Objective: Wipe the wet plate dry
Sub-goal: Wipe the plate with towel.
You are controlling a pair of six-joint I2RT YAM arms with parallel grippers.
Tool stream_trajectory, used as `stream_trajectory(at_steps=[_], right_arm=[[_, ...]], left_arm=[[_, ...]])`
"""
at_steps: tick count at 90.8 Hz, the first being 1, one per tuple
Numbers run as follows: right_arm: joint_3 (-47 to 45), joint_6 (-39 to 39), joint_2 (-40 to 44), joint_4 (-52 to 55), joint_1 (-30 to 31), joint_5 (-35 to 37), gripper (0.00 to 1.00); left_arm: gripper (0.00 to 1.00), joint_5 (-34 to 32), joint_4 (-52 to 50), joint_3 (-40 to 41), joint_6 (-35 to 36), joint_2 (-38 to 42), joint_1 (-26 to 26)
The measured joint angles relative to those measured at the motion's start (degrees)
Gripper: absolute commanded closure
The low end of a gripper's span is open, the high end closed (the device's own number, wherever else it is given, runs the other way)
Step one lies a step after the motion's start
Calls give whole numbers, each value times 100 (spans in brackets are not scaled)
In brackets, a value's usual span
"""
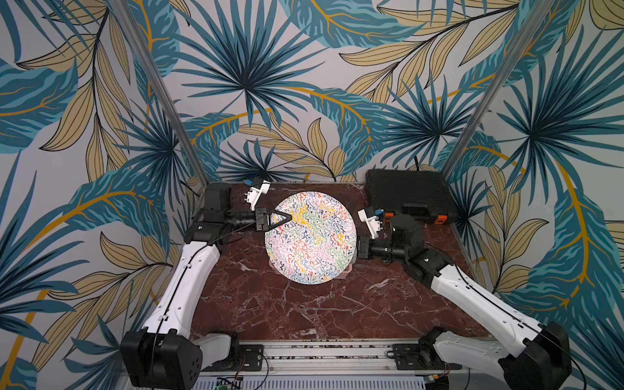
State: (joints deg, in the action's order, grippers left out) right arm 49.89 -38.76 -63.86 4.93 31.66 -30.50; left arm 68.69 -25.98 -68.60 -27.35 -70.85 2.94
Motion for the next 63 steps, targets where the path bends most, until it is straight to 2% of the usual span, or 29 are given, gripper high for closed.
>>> stream_trajectory(at_steps=[19, 42, 63], right_arm=[[-343, 216, 282, -85, 553, 901, 100], [-767, 437, 750, -413, 951, 1628, 100], [-791, 782, 560, -564, 1530, 2546, 100]], left_arm=[[100, -11, 251, 0, -310, -72, -92], [100, -297, 461, 146, -557, -129, -166], [100, -356, 658, 234, -719, -129, -229]])
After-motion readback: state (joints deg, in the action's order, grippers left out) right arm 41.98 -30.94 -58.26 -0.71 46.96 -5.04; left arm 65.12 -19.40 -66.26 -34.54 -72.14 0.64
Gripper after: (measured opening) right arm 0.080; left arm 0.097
